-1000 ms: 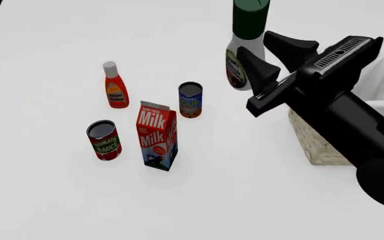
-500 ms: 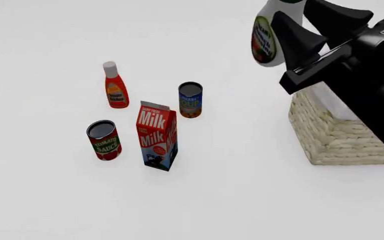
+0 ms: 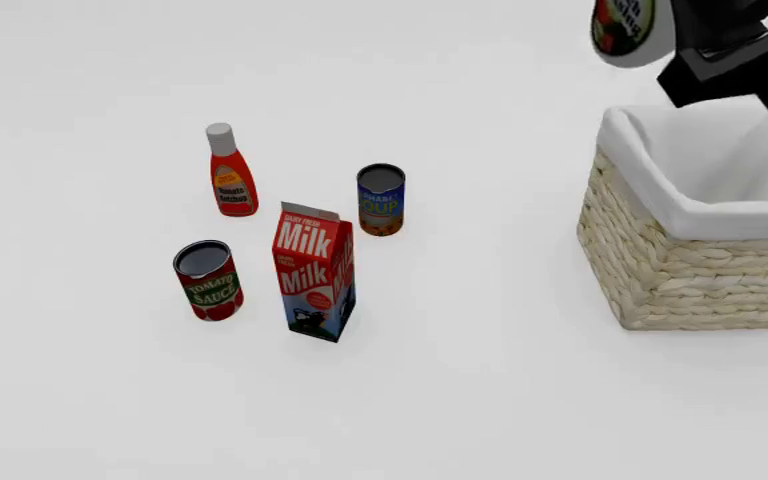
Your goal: Pick the salad dressing and place it in the basket.
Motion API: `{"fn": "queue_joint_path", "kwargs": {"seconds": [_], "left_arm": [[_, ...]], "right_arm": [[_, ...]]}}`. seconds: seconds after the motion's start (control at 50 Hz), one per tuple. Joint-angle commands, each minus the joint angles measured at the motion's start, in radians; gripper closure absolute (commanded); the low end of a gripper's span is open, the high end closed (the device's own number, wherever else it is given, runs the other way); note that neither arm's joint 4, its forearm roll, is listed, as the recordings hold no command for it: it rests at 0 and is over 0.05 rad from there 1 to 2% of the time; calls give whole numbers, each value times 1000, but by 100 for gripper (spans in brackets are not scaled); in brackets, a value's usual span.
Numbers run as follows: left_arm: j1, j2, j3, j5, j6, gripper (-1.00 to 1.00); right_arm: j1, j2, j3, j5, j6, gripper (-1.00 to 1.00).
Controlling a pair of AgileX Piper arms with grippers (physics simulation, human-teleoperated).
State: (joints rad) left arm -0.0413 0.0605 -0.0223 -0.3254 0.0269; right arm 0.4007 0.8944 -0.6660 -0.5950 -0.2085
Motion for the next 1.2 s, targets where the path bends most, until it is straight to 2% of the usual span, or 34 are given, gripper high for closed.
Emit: {"fn": "queue_joint_path", "kwargs": {"seconds": [0.02,0.48,0.62,0.78,0.98,1.2], "left_arm": [[34,-53,22,53,-17,-100],[53,-52,22,49,-34,-100],[48,-49,22,45,-34,-100],[40,-18,22,11,-36,-100],[40,-6,22,2,-41,-100],[39,-7,22,3,-39,-100]], "right_arm": [[-95,-16,-45,20,32,100],[-314,10,-61,52,56,100],[-410,50,-66,62,60,100],[-479,103,-57,44,68,100],[-548,137,-47,58,80,100],[-577,168,-40,38,90,100]]}}
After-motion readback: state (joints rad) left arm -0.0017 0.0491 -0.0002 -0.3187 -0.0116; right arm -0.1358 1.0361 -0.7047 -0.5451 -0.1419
